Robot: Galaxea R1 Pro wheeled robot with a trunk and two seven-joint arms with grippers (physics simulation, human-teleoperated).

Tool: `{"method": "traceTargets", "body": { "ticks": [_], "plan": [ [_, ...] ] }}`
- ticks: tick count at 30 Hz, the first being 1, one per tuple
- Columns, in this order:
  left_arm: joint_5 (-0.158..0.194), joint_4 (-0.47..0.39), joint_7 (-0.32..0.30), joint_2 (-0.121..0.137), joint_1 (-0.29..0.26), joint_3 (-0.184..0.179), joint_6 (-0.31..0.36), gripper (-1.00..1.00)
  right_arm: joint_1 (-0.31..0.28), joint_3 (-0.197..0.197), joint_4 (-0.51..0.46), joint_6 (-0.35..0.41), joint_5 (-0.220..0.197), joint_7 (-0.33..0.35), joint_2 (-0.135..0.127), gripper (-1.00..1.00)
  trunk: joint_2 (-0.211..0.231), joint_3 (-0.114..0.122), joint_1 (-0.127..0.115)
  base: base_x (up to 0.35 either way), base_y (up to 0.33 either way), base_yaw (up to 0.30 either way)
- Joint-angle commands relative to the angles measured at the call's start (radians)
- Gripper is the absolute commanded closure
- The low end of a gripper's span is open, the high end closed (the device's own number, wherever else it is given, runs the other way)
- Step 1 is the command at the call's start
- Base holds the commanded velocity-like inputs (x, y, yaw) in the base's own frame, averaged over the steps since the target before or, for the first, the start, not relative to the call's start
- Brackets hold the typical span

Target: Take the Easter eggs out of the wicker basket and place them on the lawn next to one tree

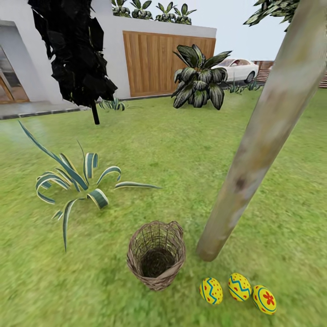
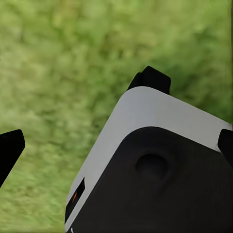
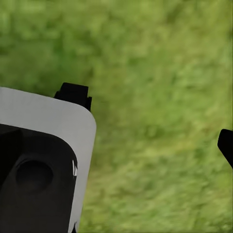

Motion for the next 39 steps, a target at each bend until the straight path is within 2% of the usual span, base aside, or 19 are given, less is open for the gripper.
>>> {"method": "traceTargets", "body": {
  "ticks": [1, 3, 27, 39],
  "plan": [
    [0.009, 0.0, 0.003, 0.0, -0.001, -0.008, 0.004, -1.0, -0.001, -0.008, 0.004, -0.007, 0.007, 0.002, -0.001, -1.0, 0.0, 0.001, 0.0, 0.0, 0.0, 0.0],
    [0.009, 0.0, 0.003, 0.0, -0.001, -0.008, 0.003, -1.0, -0.001, -0.008, 0.005, -0.007, 0.007, 0.002, -0.001, -1.0, 0.0, 0.004, 0.0, 0.0, 0.0, 0.0],
    [0.008, 0.0, 0.003, 0.0, -0.001, -0.008, 0.003, -1.0, -0.001, -0.008, 0.005, -0.007, 0.008, 0.001, -0.001, -1.0, 0.168, 0.117, -0.092, 0.0, 0.0, 0.0],
    [0.008, 0.0, 0.003, 0.0, -0.001, -0.008, 0.002, -1.0, -0.001, -0.008, 0.002, -0.008, 0.011, 0.001, -0.001, -1.0, 0.252, 0.156, -0.138, 0.0, 0.0, 0.0]
  ]
}}
